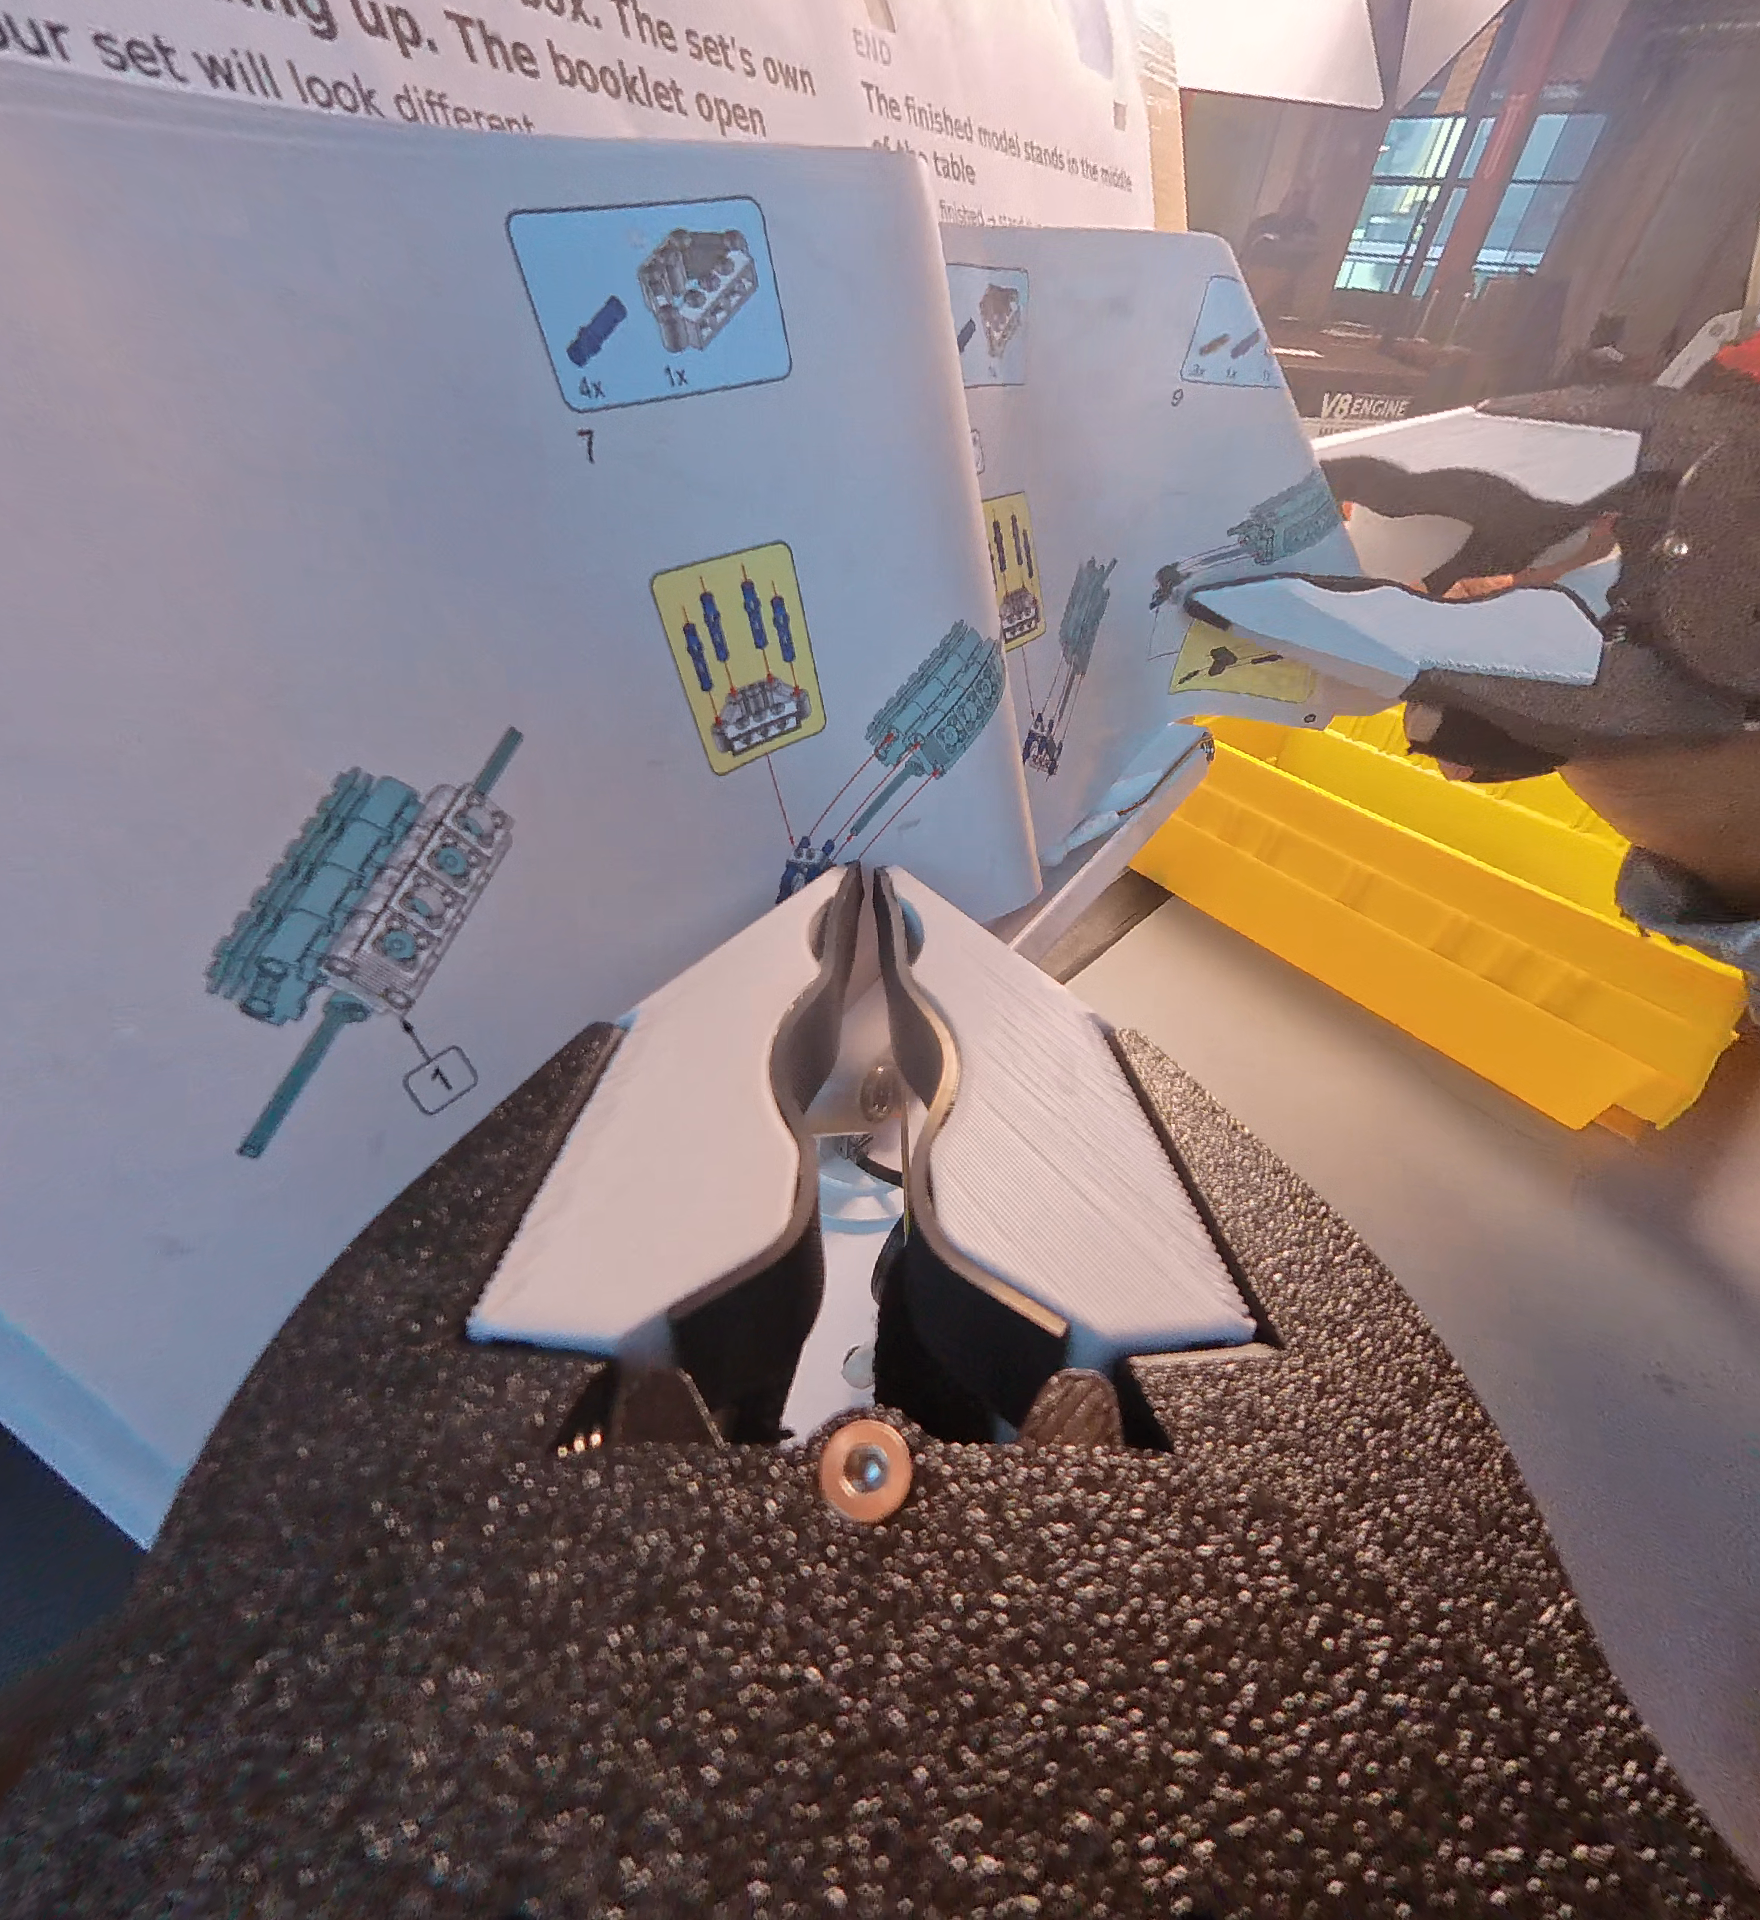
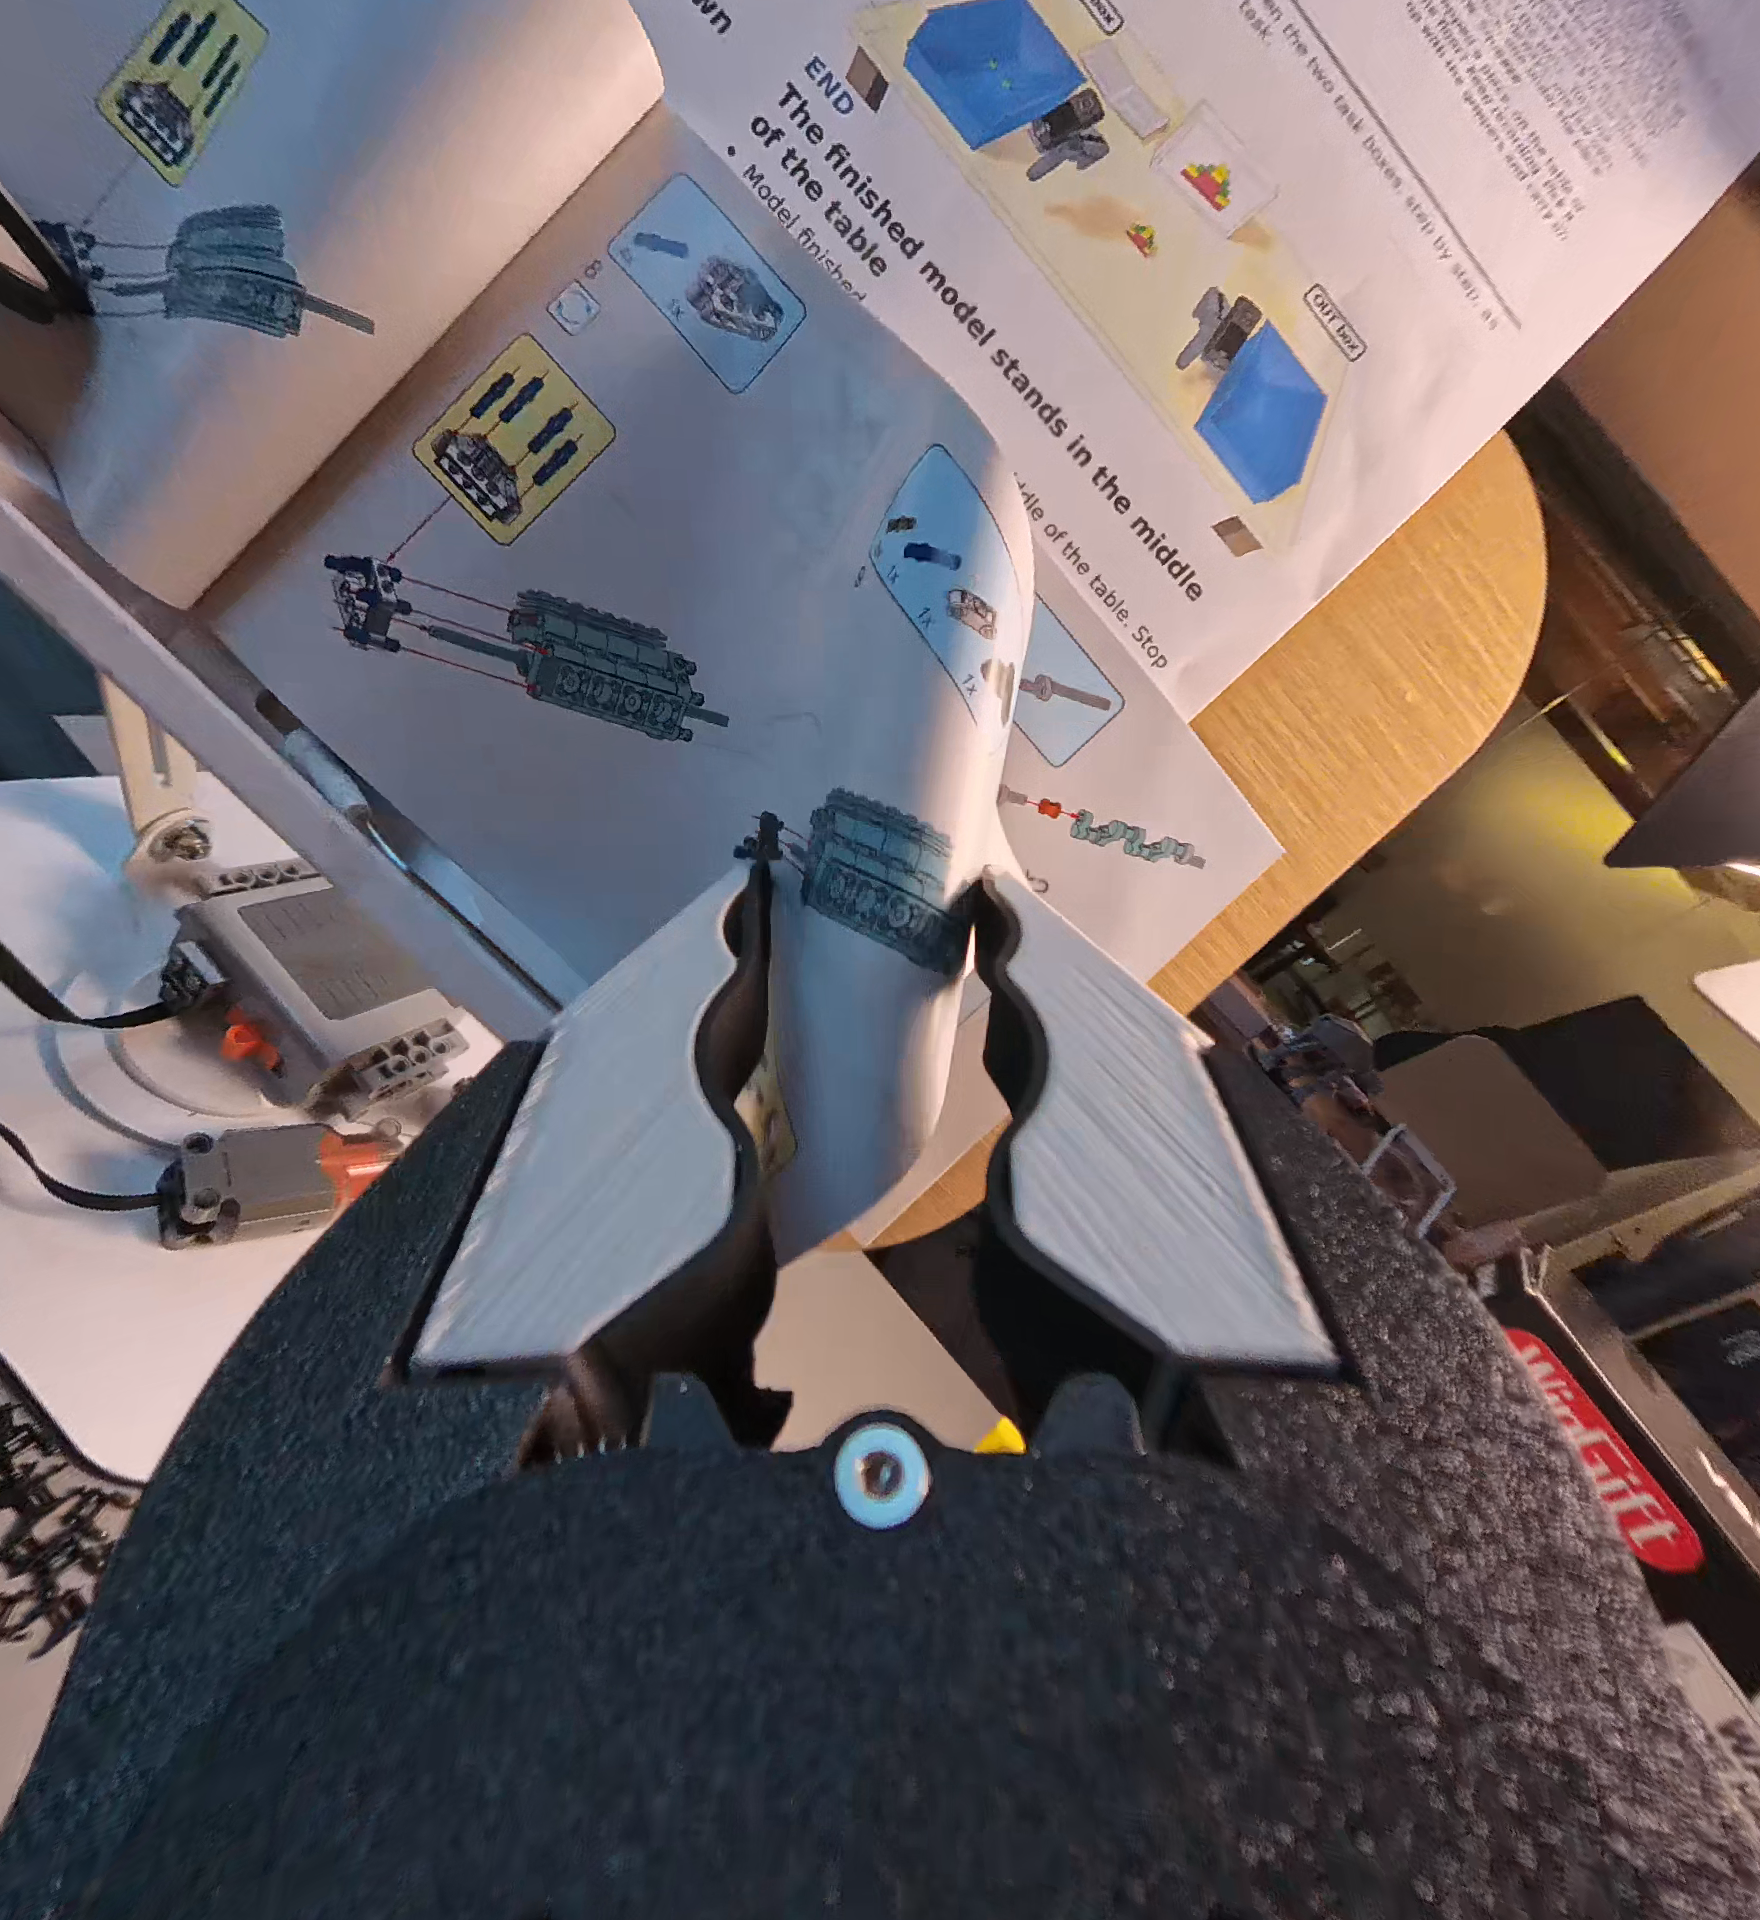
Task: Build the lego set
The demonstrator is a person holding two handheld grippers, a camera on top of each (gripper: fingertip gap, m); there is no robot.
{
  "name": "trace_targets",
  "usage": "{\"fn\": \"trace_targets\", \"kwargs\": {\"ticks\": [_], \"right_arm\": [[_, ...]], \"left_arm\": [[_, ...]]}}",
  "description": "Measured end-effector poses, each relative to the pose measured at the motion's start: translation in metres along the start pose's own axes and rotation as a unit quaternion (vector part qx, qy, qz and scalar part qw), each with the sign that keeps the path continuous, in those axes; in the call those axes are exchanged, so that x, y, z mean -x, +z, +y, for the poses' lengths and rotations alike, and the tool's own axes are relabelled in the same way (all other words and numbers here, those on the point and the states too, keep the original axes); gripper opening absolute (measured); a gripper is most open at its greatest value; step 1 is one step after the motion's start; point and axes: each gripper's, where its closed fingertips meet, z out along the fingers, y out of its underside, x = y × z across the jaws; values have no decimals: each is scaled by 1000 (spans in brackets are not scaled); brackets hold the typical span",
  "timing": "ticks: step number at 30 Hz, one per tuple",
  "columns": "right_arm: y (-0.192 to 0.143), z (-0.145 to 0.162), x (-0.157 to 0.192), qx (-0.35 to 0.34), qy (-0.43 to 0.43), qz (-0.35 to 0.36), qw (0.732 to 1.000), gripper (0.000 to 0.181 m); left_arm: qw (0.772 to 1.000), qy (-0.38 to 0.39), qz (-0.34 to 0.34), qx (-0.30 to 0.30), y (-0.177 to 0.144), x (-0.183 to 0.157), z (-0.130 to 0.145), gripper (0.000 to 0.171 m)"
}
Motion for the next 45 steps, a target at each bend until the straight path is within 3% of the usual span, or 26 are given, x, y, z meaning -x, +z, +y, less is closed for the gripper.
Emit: {"fn": "trace_targets", "kwargs": {"ticks": [7, 9, 13, 20, 24, 26, 29, 36, 39, 45], "right_arm": [[-44, 3, 11, -33, -43, 80, 995, 21], [-59, -12, 23, -79, -39, 60, 994, 7], [-73, -29, 42, -114, -26, 21, 993, 0], [-78, -59, 66, -152, 50, -37, 986, 0], [-76, -82, 87, -165, 64, -67, 982, 0], [-73, -89, 93, -162, 62, -72, 982, 0], [-71, -95, 97, -162, 72, -79, 981, 0], [-74, -95, 95, -183, 161, -124, 962, 1], [-77, -94, 96, -190, 197, -158, 949, 9], [-89, -103, 88, -214, 274, -231, 909, 67]], "left_arm": [[1000, -5, 3, 2, -1, -3, 0, 4], [1000, -11, 1, 7, -2, -4, 0, 5], [1000, -12, 16, -6, -6, -22, -8, 13], [989, -7, 119, -84, -20, -103, -53, 26], [983, 5, 147, -105, -22, -134, -62, 35], [983, 0, 151, -106, -21, -138, -63, 36], [981, -7, 155, -116, -23, -134, -64, 24], [961, -66, 238, -123, -31, -134, -65, 20], [956, -75, 254, -127, -32, -134, -65, 9], [961, -44, 246, -119, -32, -131, -61, 0]]}}
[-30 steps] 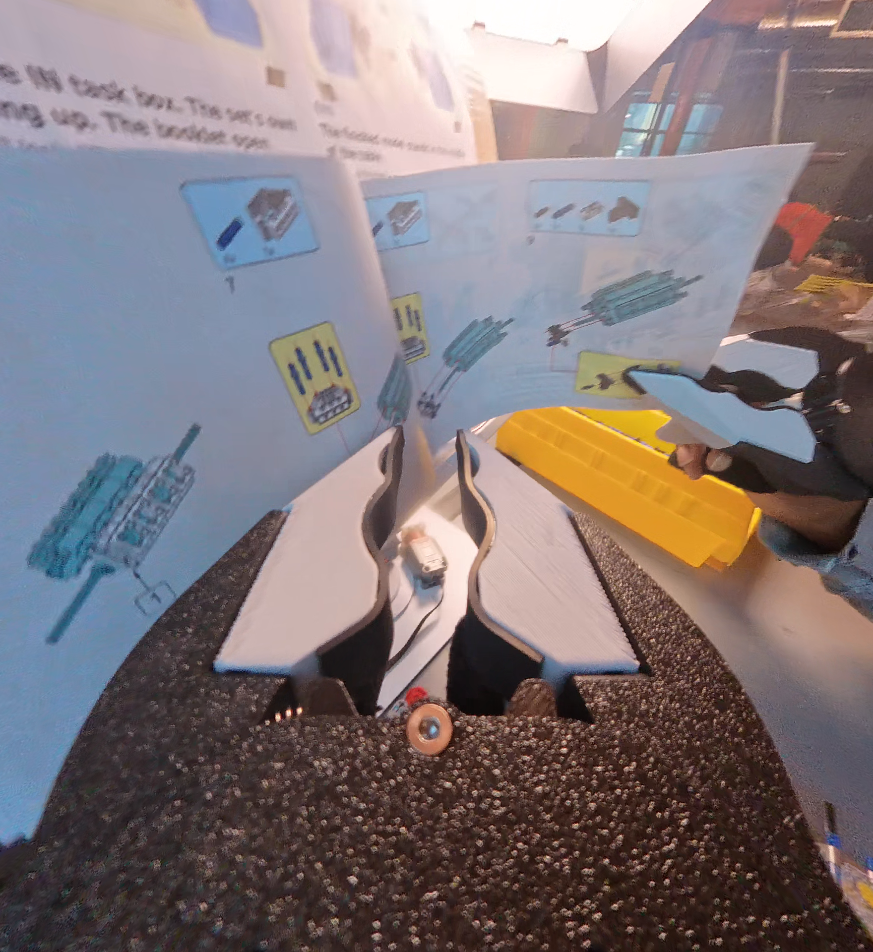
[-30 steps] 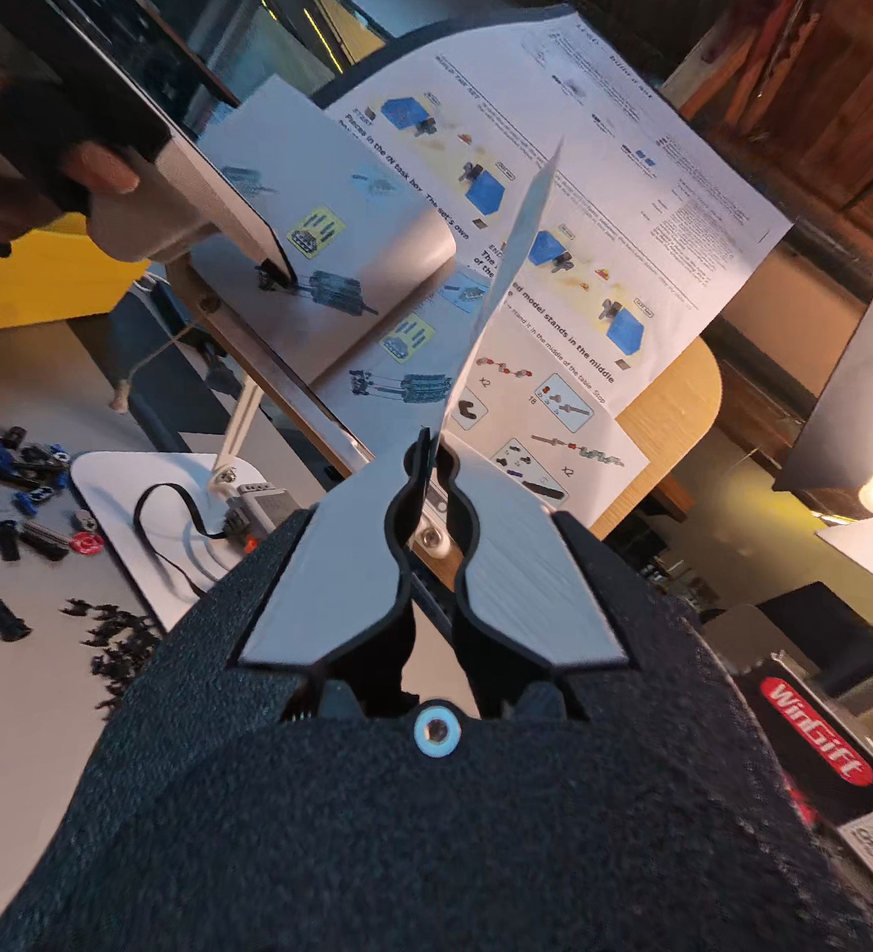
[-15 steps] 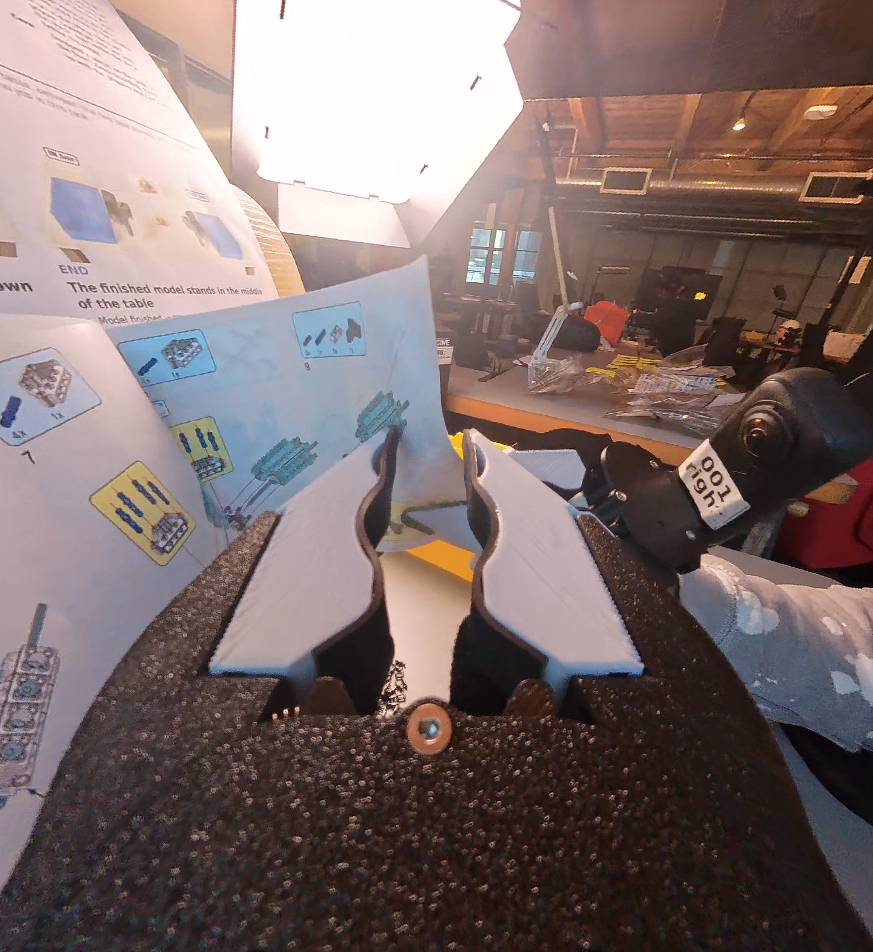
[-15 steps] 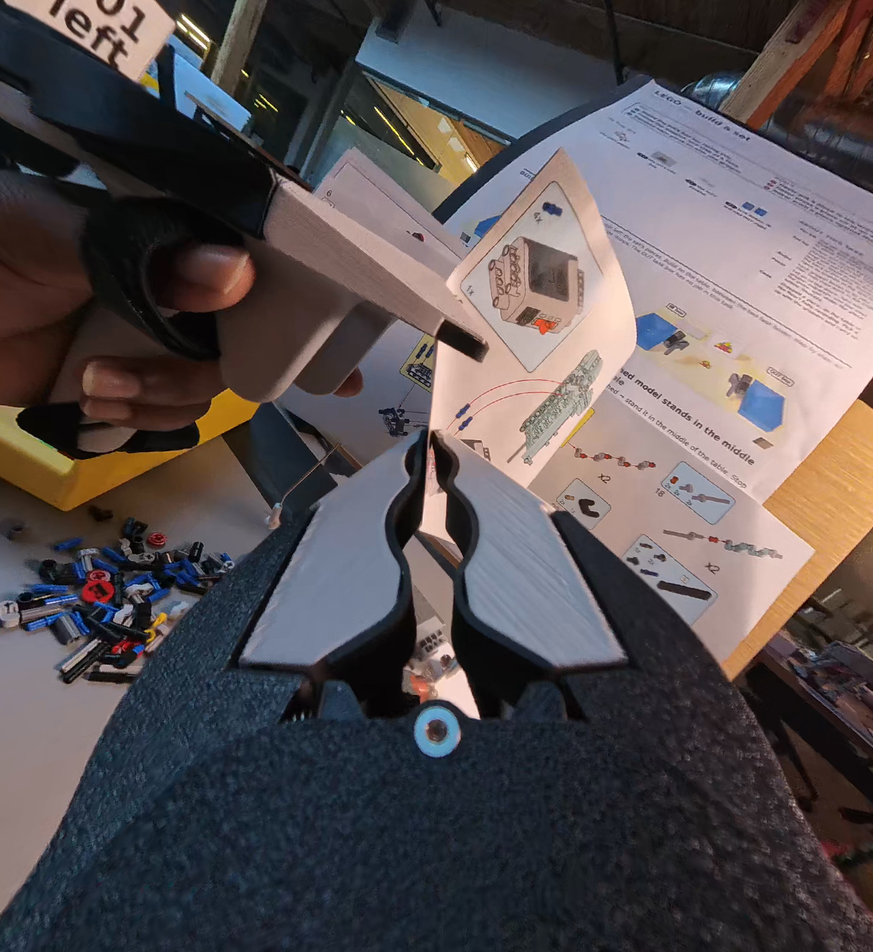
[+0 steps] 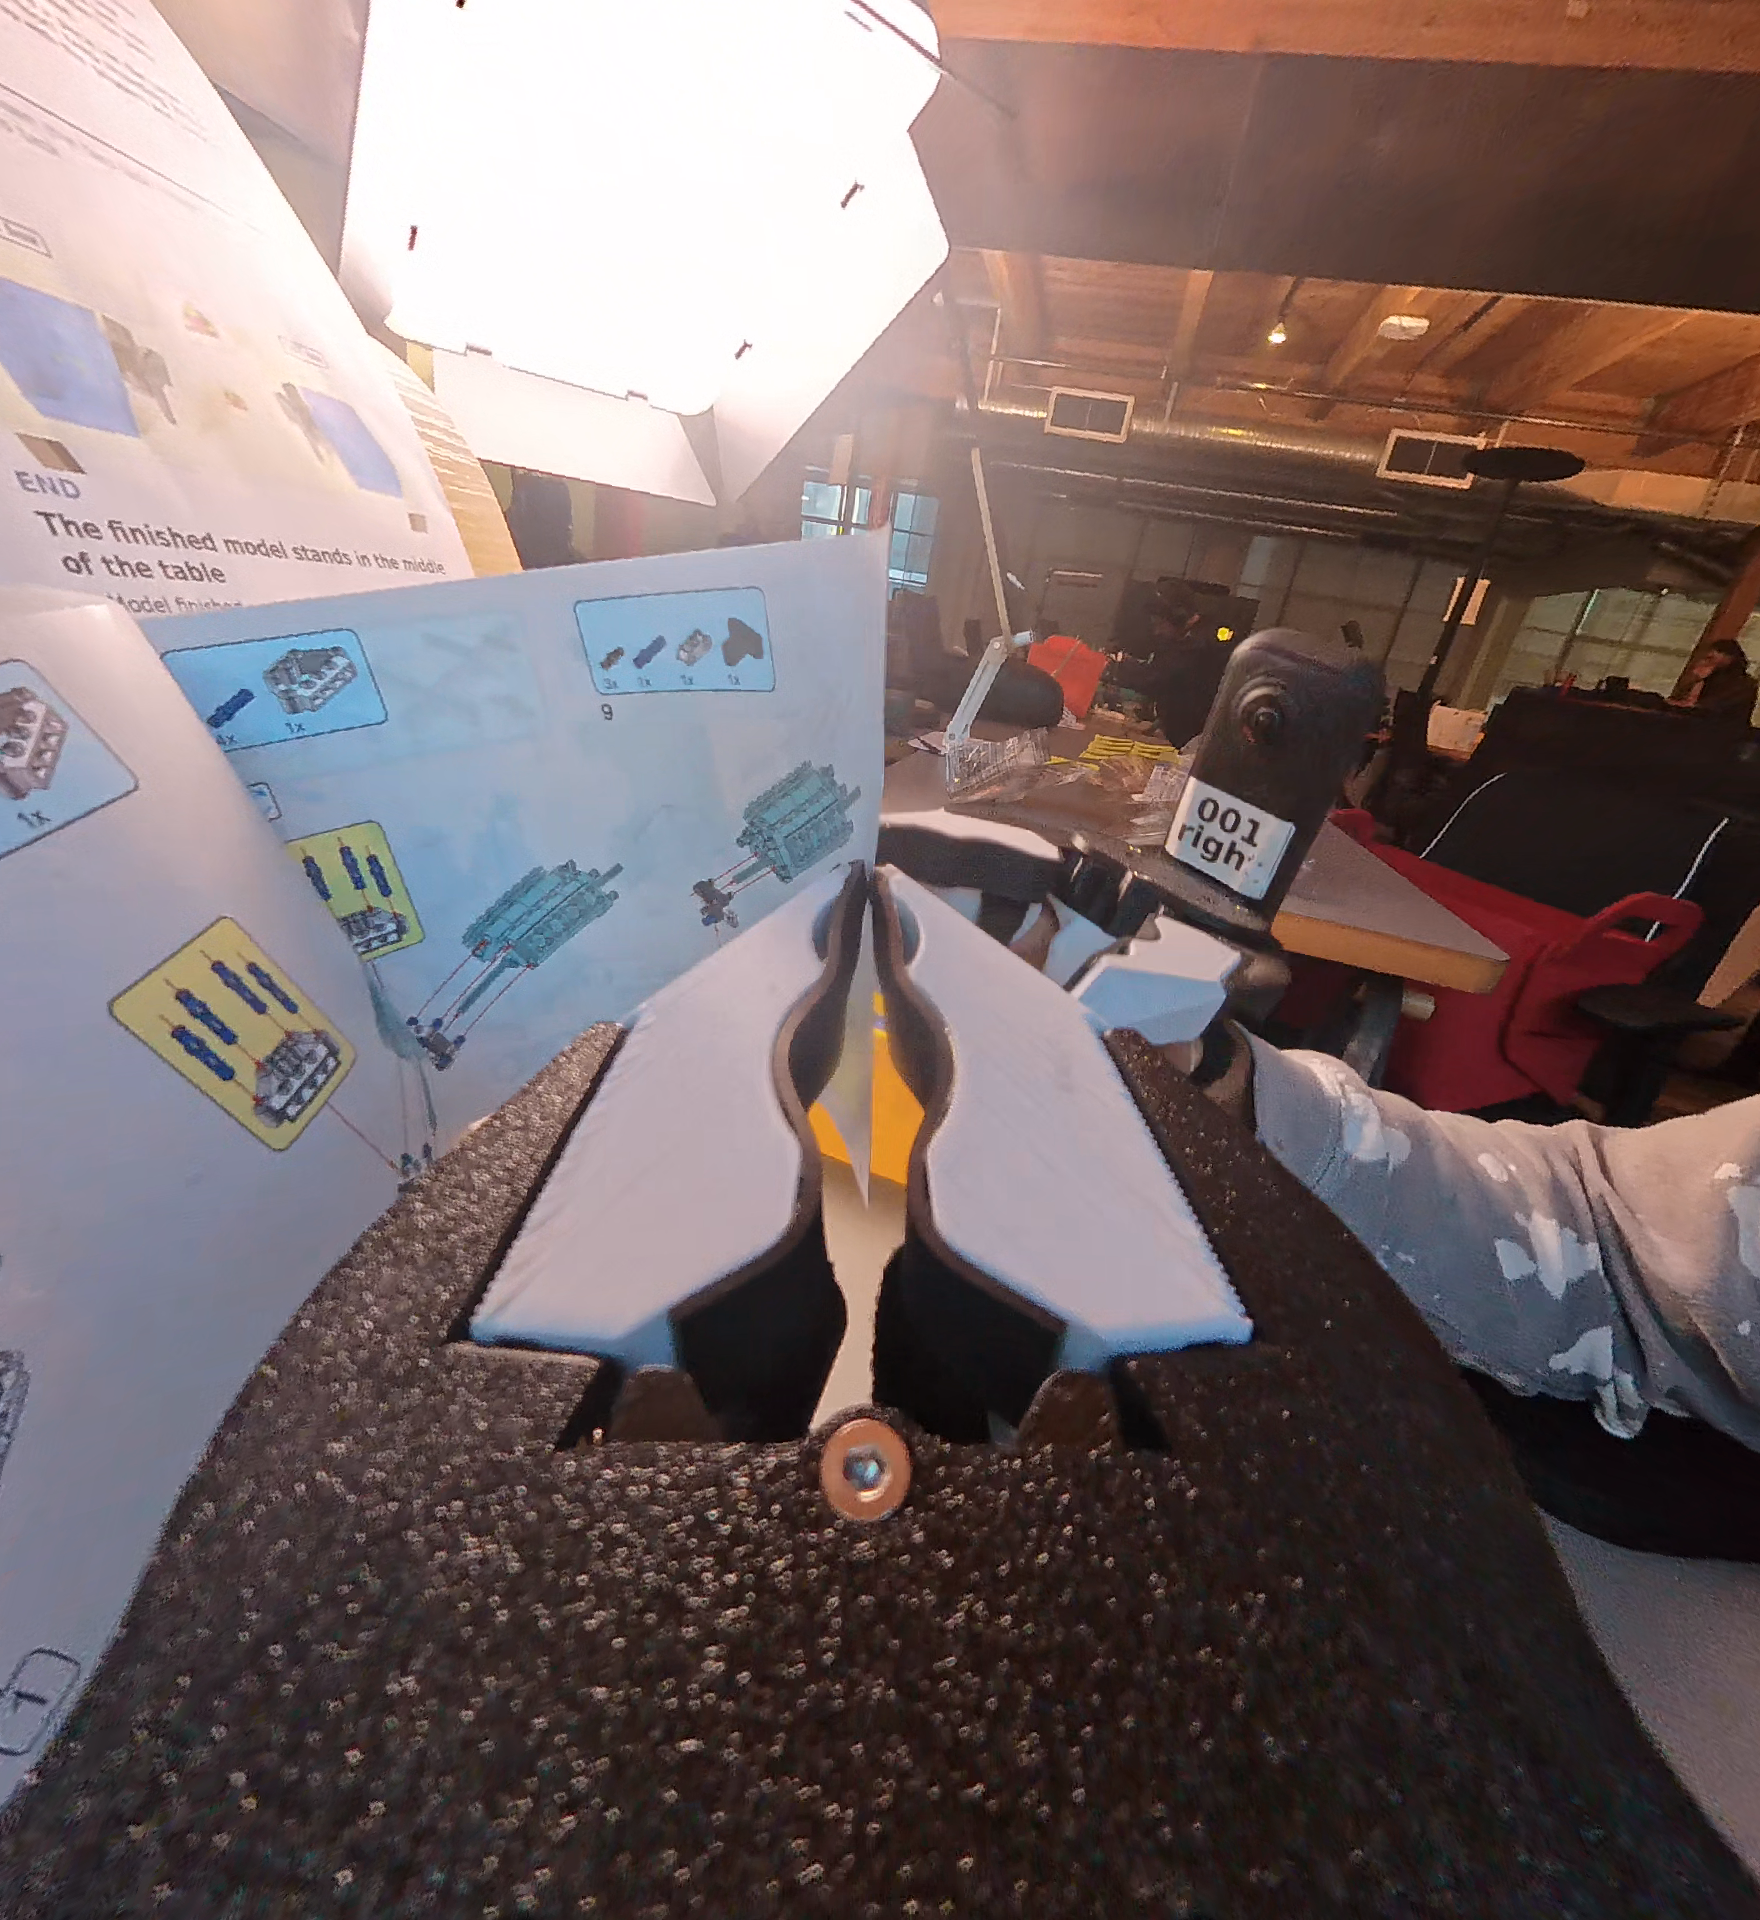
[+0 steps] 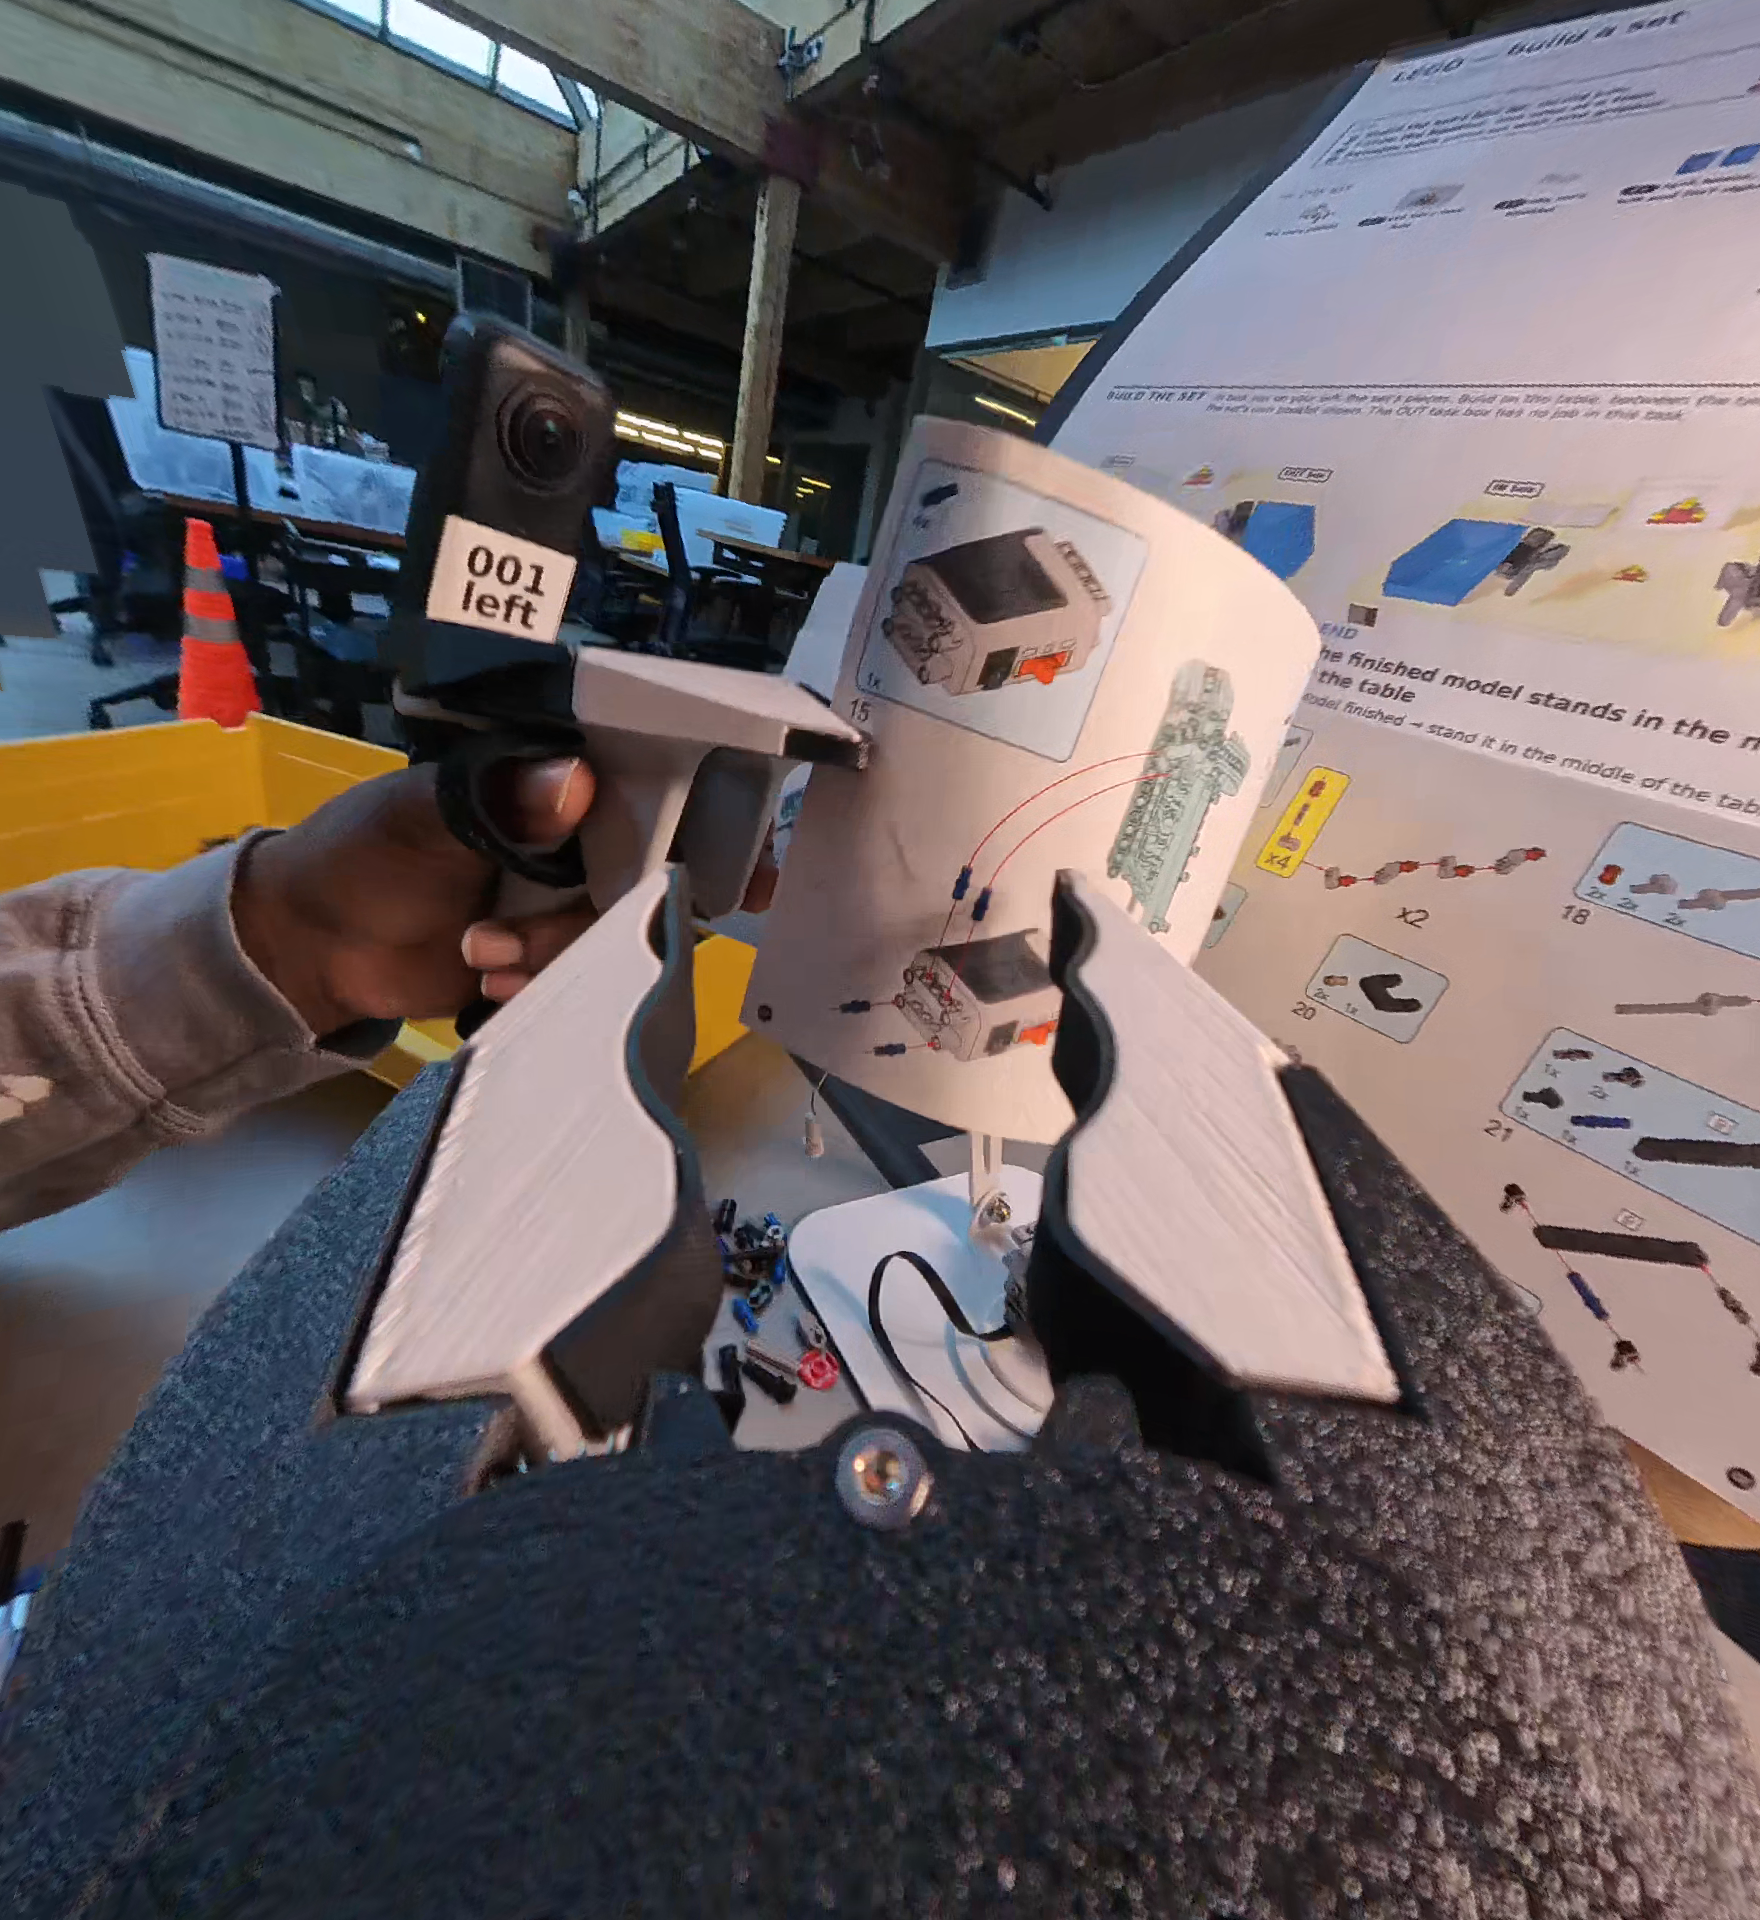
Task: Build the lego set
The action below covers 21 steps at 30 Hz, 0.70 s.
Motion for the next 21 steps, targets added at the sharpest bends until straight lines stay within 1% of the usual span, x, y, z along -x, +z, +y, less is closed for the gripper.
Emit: {"fn": "trace_targets", "kwargs": {"ticks": [1, 3, 5, 6, 7, 11, 13, 14, 16, 18, 19, 21], "right_arm": [[-1, -4, -3, -6, 13, -2, 1000, 74], [0, -10, -11, -9, 33, -2, 999, 83], [3, -19, -15, -21, 64, -6, 998, 82], [6, -23, -18, -26, 82, -7, 996, 79], [8, -26, -20, -29, 92, -6, 995, 73], [12, -33, -26, -40, 63, 10, 997, 20], [10, -34, -30, -46, 65, 12, 997, 3], [9, -33, -31, -48, 72, 11, 996, 0], [8, -28, -29, -41, 82, 0, 996, 0], [5, -32, -26, -55, 78, -4, 995, 0], [4, -37, -24, -61, 76, -4, 995, 12], [7, -41, -21, -48, 64, 8, 997, 48]], "left_arm": [[1000, 4, 1, 2, 0, 0, 1, 0], [1000, 17, 2, 12, 2, -2, 4, 0], [999, 38, -2, 28, 5, -4, 9, 0], [998, 49, -4, 37, 7, -4, 12, 0], [997, 59, -6, 44, 9, -5, 15, 0], [995, 83, -21, 58, 10, -5, 19, 0], [995, 79, -17, 56, 9, -5, 18, 0], [996, 73, -14, 53, 9, -5, 17, 0], [996, 67, -12, 51, 9, -5, 17, 0], [996, 73, -20, 55, 9, -2, 18, 0], [995, 79, -25, 58, 10, -2, 19, 0], [993, 95, -31, 67, 12, -2, 21, 0]]}}
